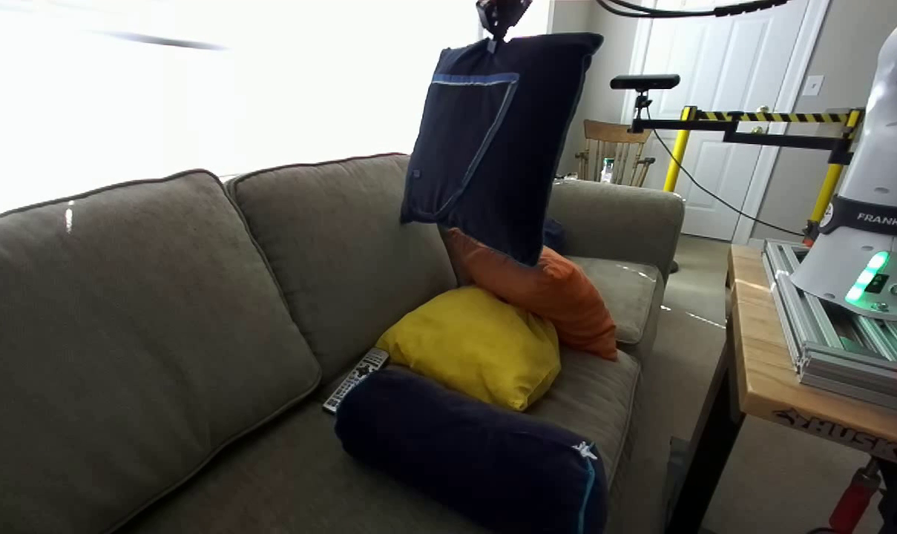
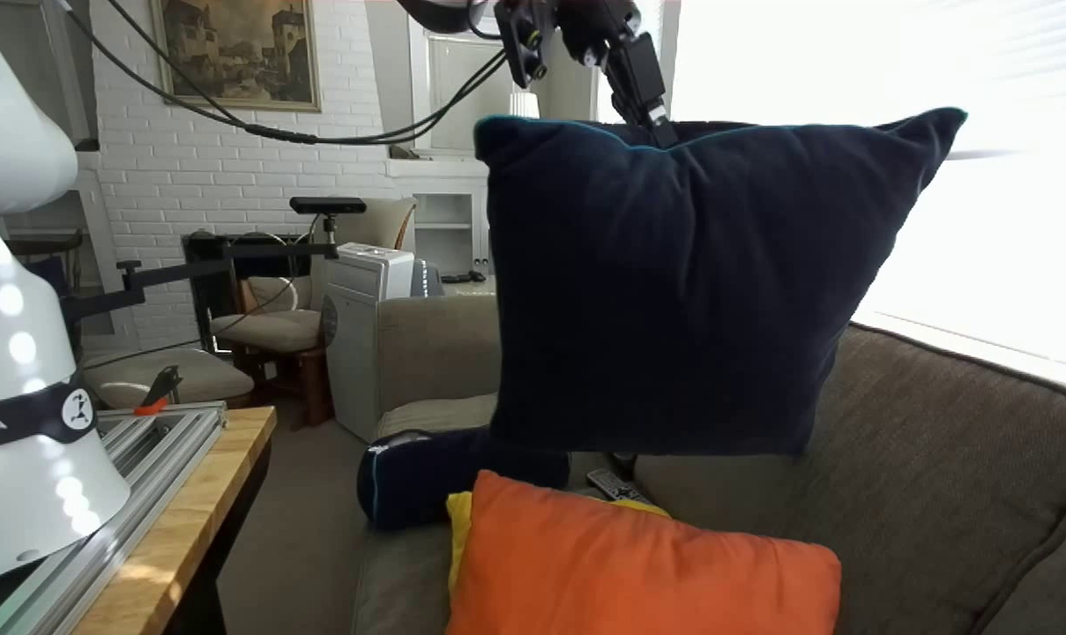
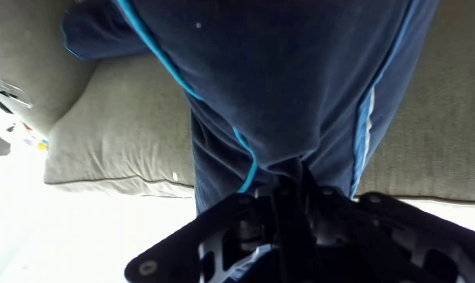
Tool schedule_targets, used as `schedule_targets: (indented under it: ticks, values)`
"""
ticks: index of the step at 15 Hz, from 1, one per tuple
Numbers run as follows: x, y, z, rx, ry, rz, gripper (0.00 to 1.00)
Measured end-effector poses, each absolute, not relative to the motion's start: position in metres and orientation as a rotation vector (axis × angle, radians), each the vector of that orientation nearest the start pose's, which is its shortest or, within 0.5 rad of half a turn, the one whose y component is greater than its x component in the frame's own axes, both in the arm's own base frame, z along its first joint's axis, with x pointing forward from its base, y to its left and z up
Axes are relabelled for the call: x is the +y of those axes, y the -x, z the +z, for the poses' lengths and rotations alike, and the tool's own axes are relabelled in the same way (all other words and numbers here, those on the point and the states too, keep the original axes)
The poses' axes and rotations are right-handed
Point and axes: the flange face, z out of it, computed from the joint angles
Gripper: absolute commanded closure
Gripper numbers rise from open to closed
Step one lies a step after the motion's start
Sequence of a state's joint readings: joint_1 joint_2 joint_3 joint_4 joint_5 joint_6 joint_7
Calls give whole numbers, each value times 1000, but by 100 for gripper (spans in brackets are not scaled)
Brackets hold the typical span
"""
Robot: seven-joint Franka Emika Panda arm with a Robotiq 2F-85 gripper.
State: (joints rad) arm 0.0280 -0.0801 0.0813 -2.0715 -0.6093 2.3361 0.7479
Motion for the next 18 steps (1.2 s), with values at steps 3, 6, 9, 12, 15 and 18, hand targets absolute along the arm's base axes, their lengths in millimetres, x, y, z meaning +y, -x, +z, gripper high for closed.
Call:
schedule_targets:
  ticks: [3,6,9,12,15,18]
  values:
    - [67,-590,489,236,3258,-896,98]
    - [84,-614,477,22,3196,-847,98]
    - [106,-631,470,-165,3128,-780,98]
    - [127,-646,464,-312,3062,-735,98]
    - [145,-661,454,-439,3009,-685,98]
    - [160,-676,441,-537,2972,-615,98]
